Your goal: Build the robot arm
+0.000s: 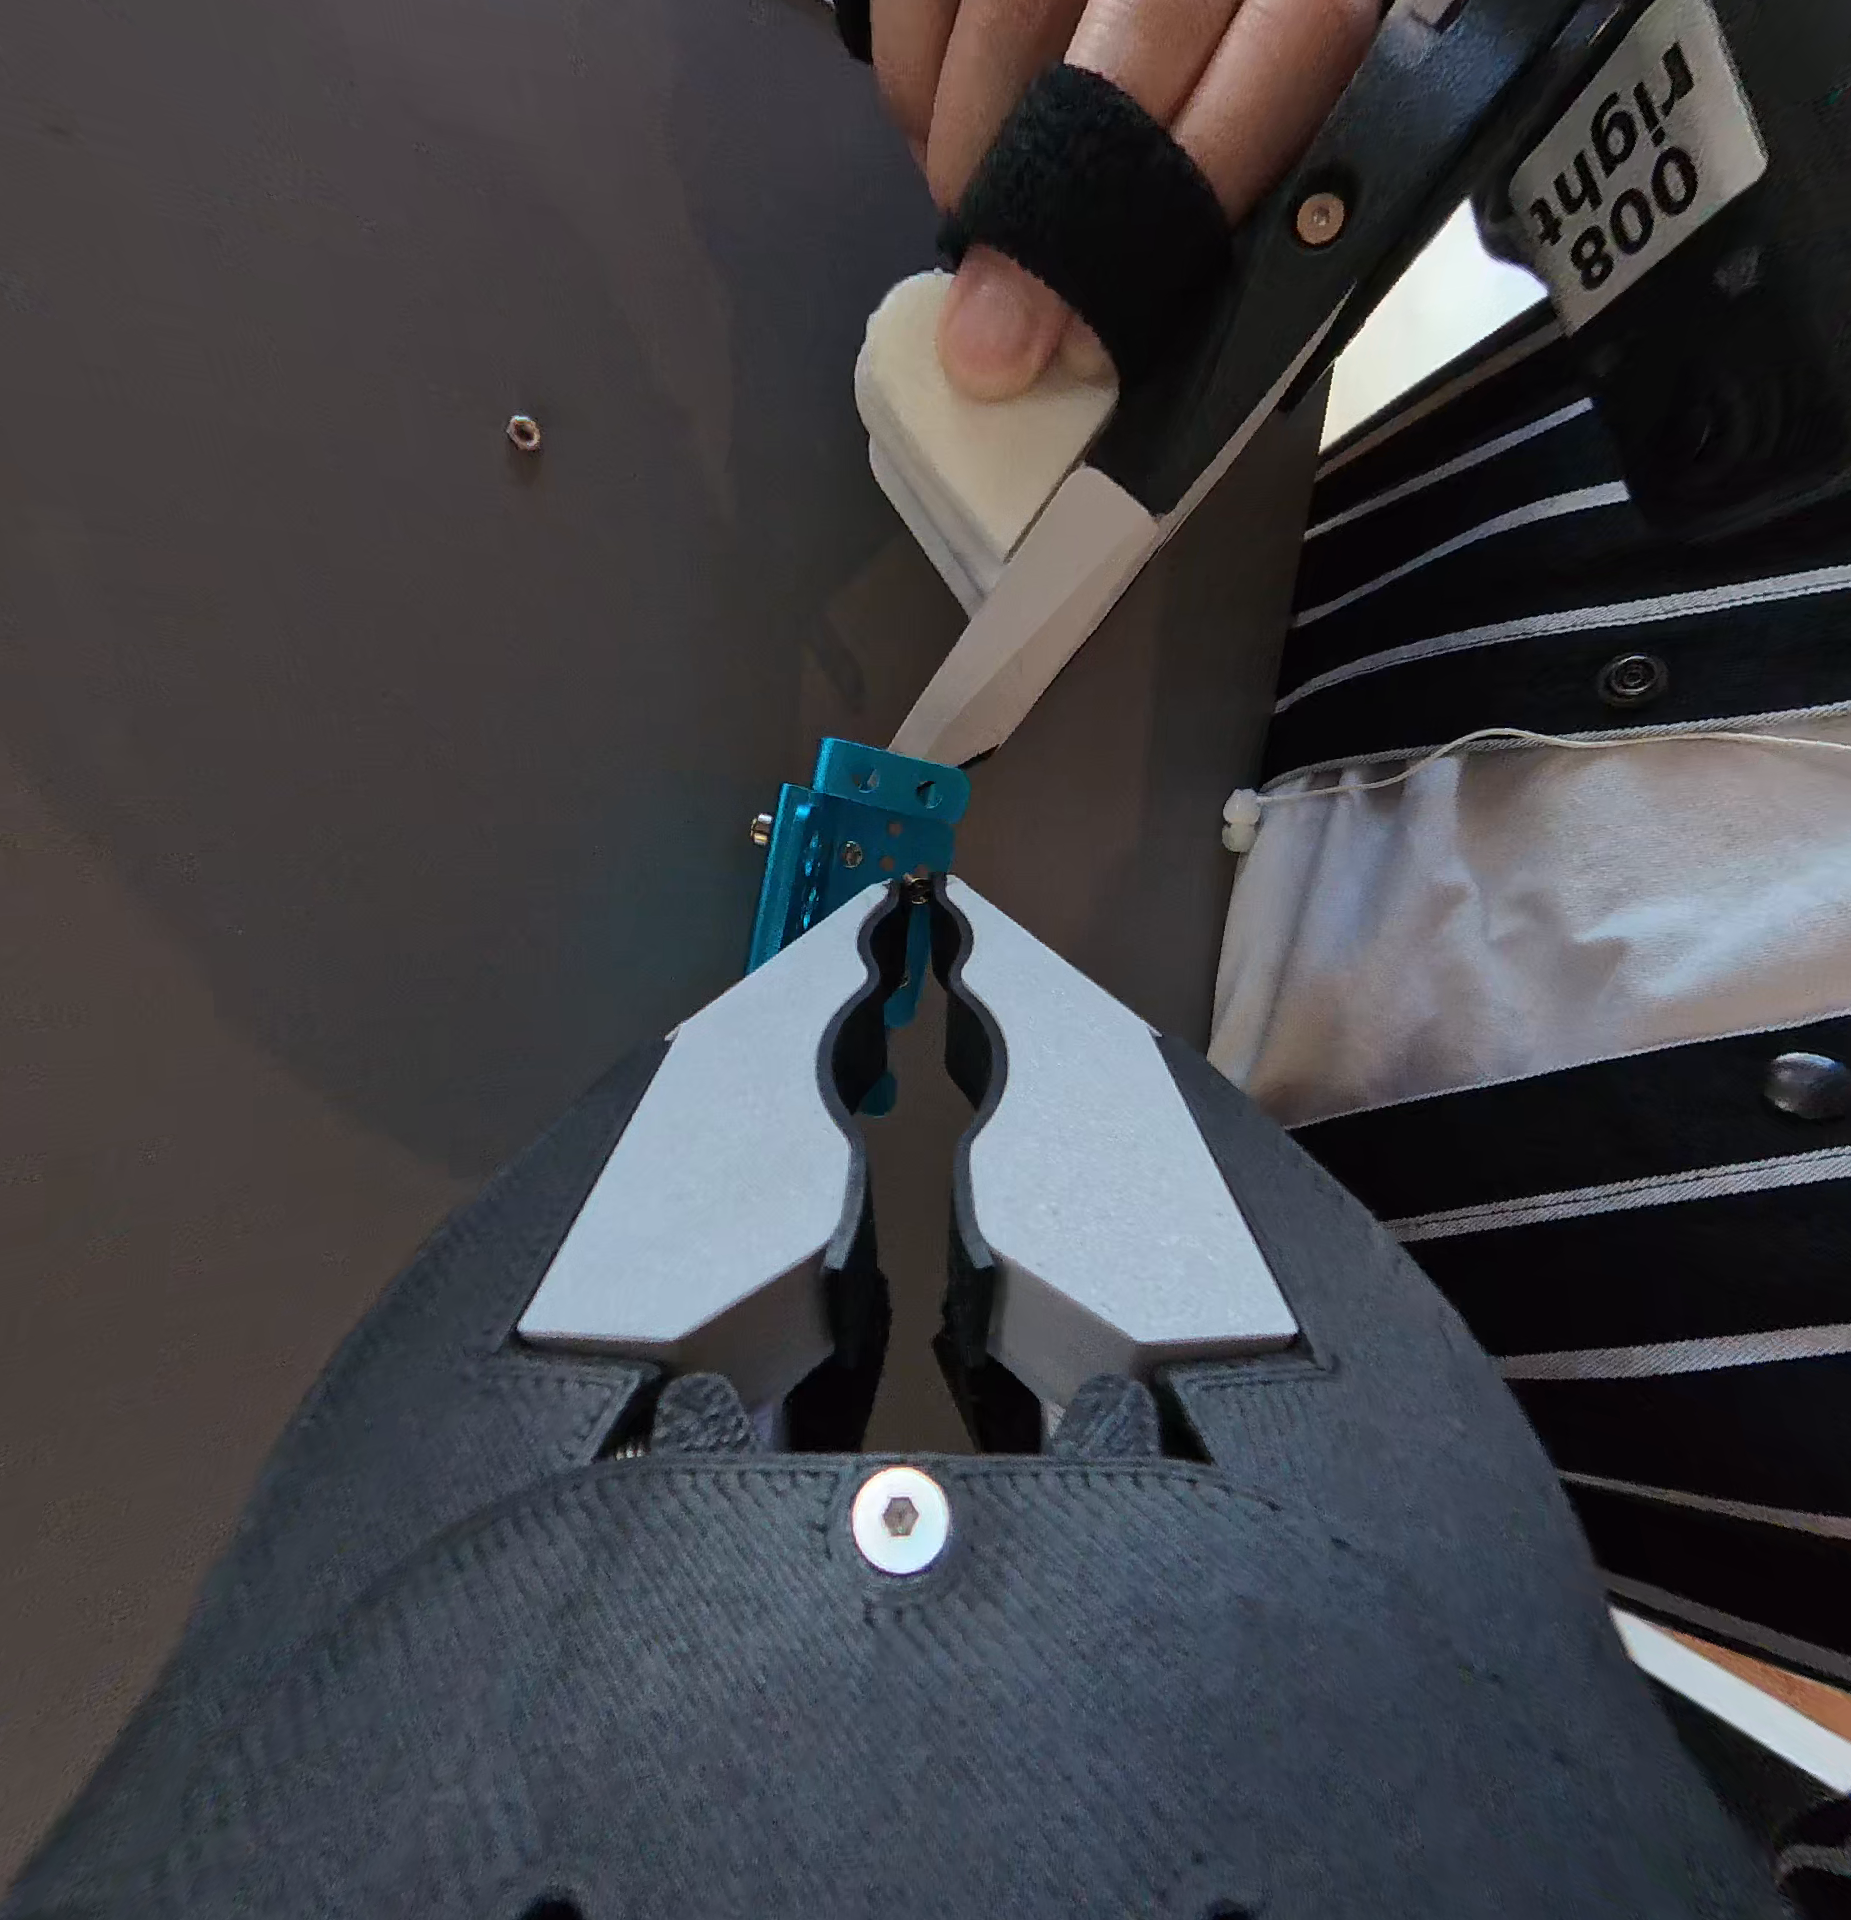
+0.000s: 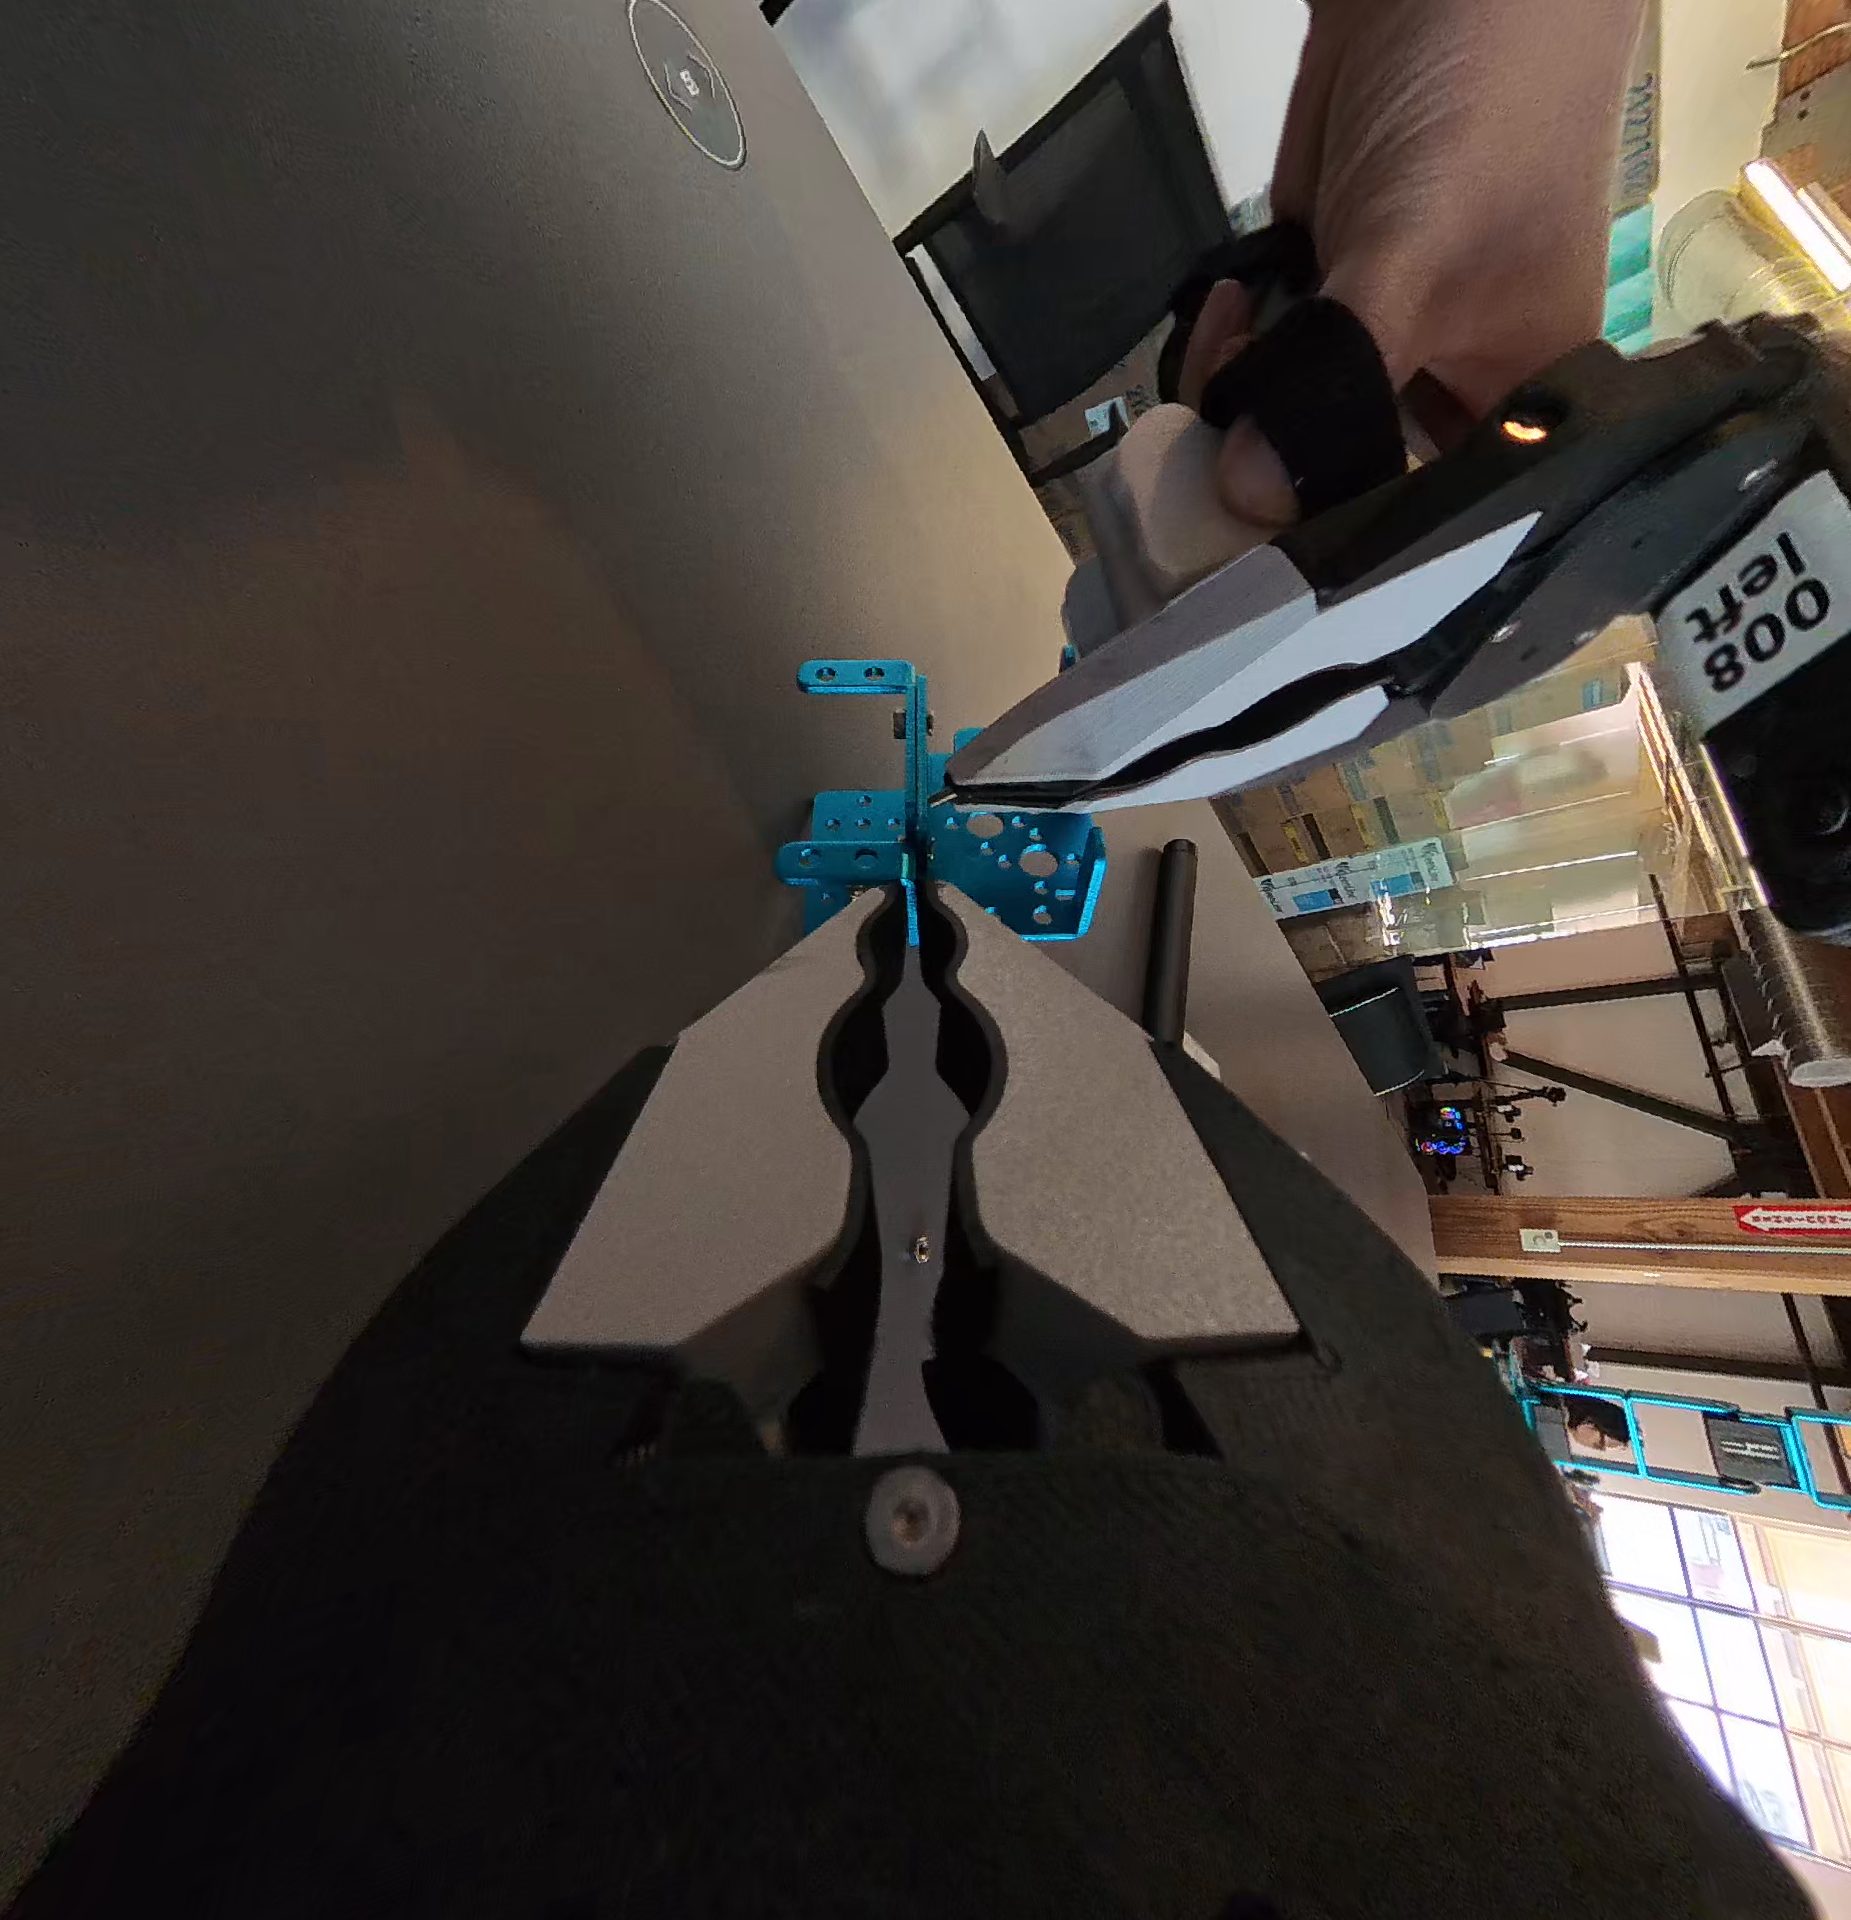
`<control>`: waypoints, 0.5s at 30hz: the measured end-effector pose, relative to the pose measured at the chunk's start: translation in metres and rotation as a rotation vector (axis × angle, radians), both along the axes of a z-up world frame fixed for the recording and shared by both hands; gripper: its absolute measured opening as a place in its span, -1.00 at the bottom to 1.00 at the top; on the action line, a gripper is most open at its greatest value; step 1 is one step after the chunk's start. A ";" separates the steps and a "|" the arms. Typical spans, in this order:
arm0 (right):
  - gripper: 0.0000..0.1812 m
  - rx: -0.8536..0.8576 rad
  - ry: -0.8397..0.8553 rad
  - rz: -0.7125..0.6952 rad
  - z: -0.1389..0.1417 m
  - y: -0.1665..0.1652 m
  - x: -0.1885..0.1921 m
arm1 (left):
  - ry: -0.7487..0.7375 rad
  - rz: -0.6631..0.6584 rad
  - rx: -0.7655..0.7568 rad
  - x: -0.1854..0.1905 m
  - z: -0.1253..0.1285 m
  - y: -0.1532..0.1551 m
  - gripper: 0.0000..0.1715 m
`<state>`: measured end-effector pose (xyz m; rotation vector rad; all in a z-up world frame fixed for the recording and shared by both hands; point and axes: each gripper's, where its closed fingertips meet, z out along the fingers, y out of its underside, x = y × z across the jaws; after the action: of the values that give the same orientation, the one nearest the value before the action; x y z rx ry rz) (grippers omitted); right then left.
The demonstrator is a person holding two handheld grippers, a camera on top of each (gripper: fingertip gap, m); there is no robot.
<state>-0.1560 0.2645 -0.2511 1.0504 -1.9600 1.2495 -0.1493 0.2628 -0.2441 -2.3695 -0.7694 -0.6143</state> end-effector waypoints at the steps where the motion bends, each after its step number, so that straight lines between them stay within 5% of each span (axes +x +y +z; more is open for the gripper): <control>1: -0.99 0.000 0.006 -0.002 0.000 0.000 0.000 | -0.001 -0.006 -0.001 0.000 0.000 0.001 -0.97; 15: -0.99 -0.003 0.025 0.002 0.000 0.000 0.000 | -0.039 -0.020 -0.002 0.001 0.000 0.004 -0.95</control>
<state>-0.1558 0.2645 -0.2512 1.0614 -1.9376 1.2342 -0.1478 0.2671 -0.2441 -2.3759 -0.7650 -0.6701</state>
